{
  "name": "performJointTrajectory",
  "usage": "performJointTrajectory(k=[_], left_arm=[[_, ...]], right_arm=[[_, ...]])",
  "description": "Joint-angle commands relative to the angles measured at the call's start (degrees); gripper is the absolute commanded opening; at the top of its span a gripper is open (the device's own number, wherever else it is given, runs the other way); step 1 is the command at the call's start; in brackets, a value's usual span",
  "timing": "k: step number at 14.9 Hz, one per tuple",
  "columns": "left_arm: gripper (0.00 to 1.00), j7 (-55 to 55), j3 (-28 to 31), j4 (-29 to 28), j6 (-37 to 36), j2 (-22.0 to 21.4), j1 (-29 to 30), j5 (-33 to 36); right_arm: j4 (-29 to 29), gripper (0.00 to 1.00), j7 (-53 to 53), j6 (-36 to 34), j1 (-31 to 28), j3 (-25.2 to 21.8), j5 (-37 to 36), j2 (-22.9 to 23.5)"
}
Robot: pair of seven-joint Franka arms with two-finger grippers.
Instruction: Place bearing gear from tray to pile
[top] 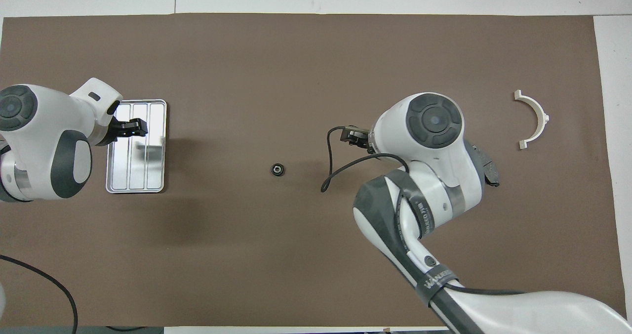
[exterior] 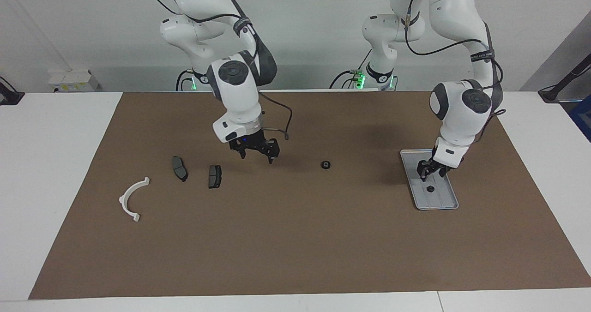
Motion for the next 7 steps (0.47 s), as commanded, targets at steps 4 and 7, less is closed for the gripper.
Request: performJointTrajectory(k=[4, 7], left_arm=[[0.73, 1.4, -0.8, -0.2, 3.1, 2.3, 0.4, -0.8], [0.73, 1.6, -0.7, -0.3, 3.3, 2.5, 0.4, -0.8]], right_arm=[[12.6, 1.00, 13.0, -6.6, 7.1, -0.4, -3.6, 8.4], [23.6, 1.00, 20.2, -11.1, 10.8, -0.4, -6.6, 17.3]])
